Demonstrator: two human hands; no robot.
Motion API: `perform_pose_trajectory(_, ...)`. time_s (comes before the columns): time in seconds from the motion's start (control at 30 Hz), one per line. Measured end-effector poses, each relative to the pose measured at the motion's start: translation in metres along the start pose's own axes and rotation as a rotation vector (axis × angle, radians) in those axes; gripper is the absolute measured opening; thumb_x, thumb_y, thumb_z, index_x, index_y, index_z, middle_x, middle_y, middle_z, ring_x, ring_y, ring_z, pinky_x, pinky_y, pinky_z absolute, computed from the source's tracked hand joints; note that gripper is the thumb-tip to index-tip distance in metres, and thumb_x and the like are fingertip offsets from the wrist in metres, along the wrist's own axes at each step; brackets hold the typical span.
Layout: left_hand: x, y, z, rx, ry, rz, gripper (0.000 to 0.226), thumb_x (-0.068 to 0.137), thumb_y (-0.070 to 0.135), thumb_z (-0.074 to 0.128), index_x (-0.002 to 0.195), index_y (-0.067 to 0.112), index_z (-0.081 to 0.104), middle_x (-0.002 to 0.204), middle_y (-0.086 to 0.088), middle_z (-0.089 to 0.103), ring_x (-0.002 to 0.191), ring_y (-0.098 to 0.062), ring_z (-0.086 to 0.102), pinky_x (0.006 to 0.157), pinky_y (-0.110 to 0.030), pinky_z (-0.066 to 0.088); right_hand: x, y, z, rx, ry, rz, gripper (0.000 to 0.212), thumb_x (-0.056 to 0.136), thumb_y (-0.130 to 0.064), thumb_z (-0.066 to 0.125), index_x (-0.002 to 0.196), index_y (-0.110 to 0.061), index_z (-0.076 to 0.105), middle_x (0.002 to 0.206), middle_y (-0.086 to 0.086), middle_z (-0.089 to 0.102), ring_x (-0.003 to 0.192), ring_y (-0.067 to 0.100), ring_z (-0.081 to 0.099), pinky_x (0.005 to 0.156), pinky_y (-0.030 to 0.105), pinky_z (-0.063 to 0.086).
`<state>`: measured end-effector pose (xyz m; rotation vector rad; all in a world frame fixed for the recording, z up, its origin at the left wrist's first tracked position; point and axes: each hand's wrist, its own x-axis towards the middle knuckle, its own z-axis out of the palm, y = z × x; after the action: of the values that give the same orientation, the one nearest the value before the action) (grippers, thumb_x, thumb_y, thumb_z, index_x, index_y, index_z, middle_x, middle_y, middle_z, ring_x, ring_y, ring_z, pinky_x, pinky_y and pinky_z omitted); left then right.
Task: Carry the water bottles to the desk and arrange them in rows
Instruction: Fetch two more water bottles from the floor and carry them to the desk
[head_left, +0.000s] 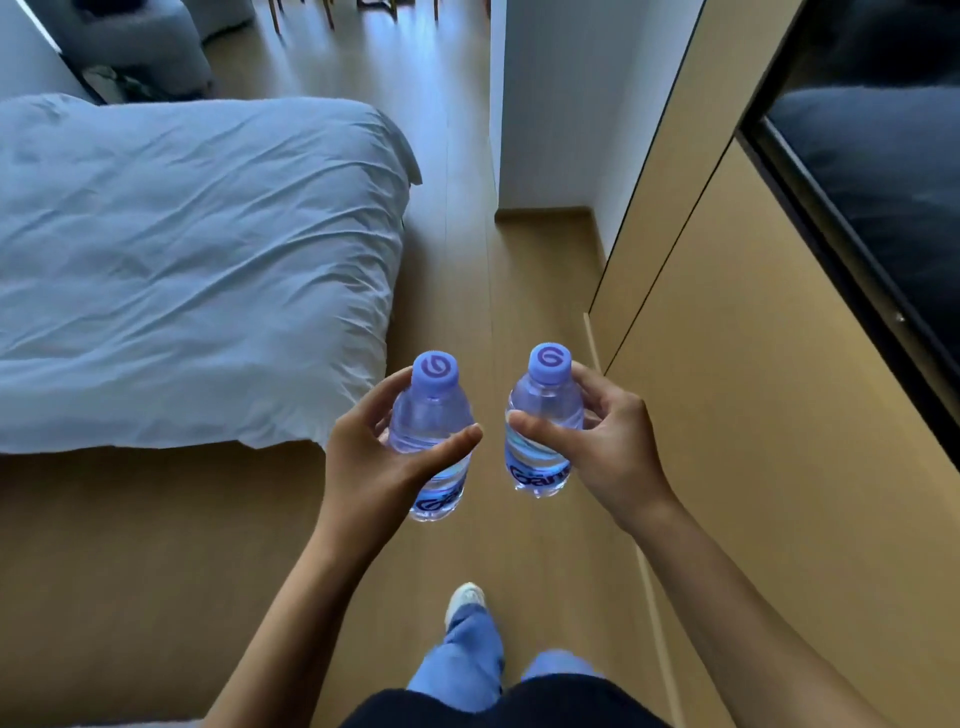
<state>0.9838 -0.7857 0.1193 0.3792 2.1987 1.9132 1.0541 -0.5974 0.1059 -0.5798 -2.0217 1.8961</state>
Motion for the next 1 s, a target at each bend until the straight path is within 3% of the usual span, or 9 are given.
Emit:
perform_pose_trajectory(0.17,0.093,-0.005,-0.014,0.015,-0.028,-0.016,0.054,0.061,0.023,0.092,0.11,0.017,0.07,0.096,0.001,0.076,0.091,-0.016,0.073,0.081,-0.029,0.058,0.083,-0.005,0.031,0.009,0.006,0.044,0.045,0.068,-0.011,0.089,0.11,-0.012,0.072,0.095,0.002,0.078,0.092,0.024,0.074,0.086,0.036,0.06)
perform_pose_trajectory(0.4,0.222,-0.016,-0.008,0.036,0.003,0.003,0.053,0.057,0.029,0.089,0.105,0.015,0.072,0.091,0.008,0.077,0.084,-0.005,0.072,0.071,-0.012,0.052,0.218,0.0,0.053,0.021,-0.005,0.092,0.045,0.068,-0.01,0.089,0.11,-0.012,0.072,0.097,0.004,0.078,0.093,0.026,0.074,0.089,0.041,0.059)
perform_pose_trajectory(0.6,0.367,-0.008,0.007,0.062,0.032,0.02,0.052,0.059,0.027,0.09,0.107,0.016,0.072,0.093,0.006,0.077,0.088,-0.009,0.073,0.074,-0.016,0.053,0.372,-0.008,0.069,-0.009,-0.044,0.071,0.051,0.066,-0.015,0.09,0.113,-0.011,0.07,0.1,0.006,0.077,0.095,0.027,0.073,0.091,0.049,0.057)
perform_pose_trajectory(0.73,0.458,0.001,0.015,0.054,0.074,0.021,0.054,0.057,0.031,0.089,0.106,0.018,0.072,0.093,0.007,0.077,0.086,-0.007,0.073,0.072,-0.014,0.052,0.465,-0.024,0.077,-0.021,-0.089,0.046,0.066,0.059,-0.032,0.088,0.119,-0.013,0.068,0.103,0.002,0.076,0.096,0.022,0.073,0.091,0.046,0.057)
perform_pose_trajectory(1.0,0.612,-0.001,0.021,0.018,0.108,0.014,0.051,0.054,0.029,0.089,0.102,0.021,0.072,0.09,0.009,0.077,0.081,-0.004,0.072,0.069,-0.012,0.052,0.617,-0.033,0.095,-0.028,-0.113,0.041,0.064,0.061,-0.033,0.088,0.119,-0.014,0.069,0.103,-0.001,0.077,0.093,0.016,0.074,0.087,0.04,0.06)
